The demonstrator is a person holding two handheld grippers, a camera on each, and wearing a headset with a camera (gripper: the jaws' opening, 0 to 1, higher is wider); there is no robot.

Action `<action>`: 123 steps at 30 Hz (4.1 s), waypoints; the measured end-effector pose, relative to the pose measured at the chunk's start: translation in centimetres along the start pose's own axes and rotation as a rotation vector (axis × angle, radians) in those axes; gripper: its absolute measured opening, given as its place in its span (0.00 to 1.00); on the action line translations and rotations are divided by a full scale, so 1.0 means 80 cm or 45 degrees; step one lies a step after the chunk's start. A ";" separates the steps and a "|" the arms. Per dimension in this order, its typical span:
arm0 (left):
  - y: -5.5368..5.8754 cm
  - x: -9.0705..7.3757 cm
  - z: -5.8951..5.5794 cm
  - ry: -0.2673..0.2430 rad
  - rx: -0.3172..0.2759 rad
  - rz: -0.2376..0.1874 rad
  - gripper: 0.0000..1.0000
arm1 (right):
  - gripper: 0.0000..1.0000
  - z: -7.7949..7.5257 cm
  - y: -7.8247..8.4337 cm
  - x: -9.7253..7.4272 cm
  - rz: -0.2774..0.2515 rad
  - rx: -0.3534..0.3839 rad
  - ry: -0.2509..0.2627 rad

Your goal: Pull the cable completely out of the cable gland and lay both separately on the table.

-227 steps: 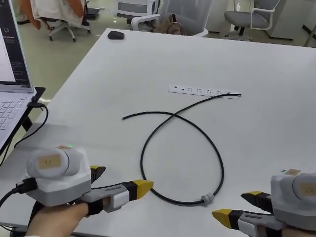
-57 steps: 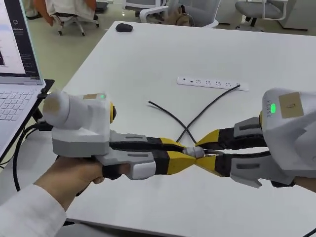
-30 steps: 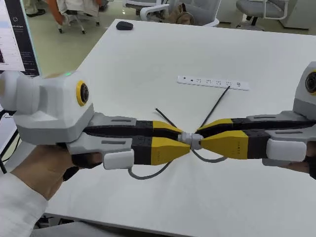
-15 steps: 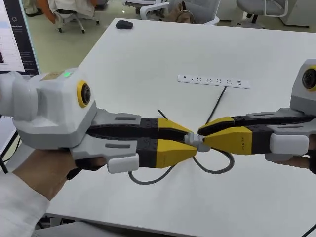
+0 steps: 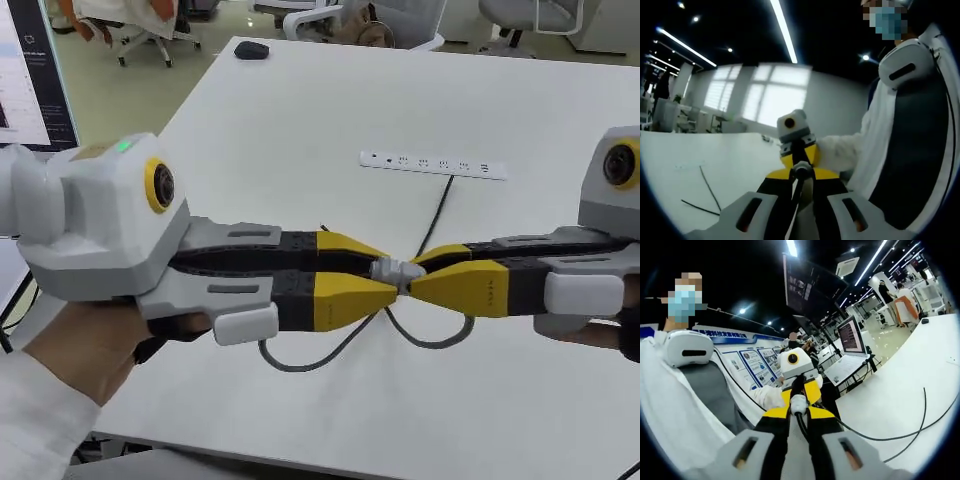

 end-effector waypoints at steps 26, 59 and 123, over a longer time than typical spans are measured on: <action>0.003 -0.001 0.012 -0.026 -0.148 -0.009 0.14 | 0.08 -0.012 -0.010 -0.010 0.035 0.020 0.115; -0.005 0.002 0.005 0.003 -0.090 -0.091 0.15 | 0.18 0.011 -0.013 -0.004 -0.005 -0.610 0.255; -0.010 0.005 -0.002 -0.063 0.191 -0.061 0.15 | 0.11 -0.002 -0.008 -0.007 -0.091 -0.187 0.063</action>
Point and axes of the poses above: the centre of the closed fingertips' face, and the gripper's own axes: x roughly forward along the fingers, z roughly to its left, y roughly out of its underside, the point moved 10 cm from there along -x, roughly backward along the fingers, and after that the axes turned 7 degrees about z, right-handed, at the moved point
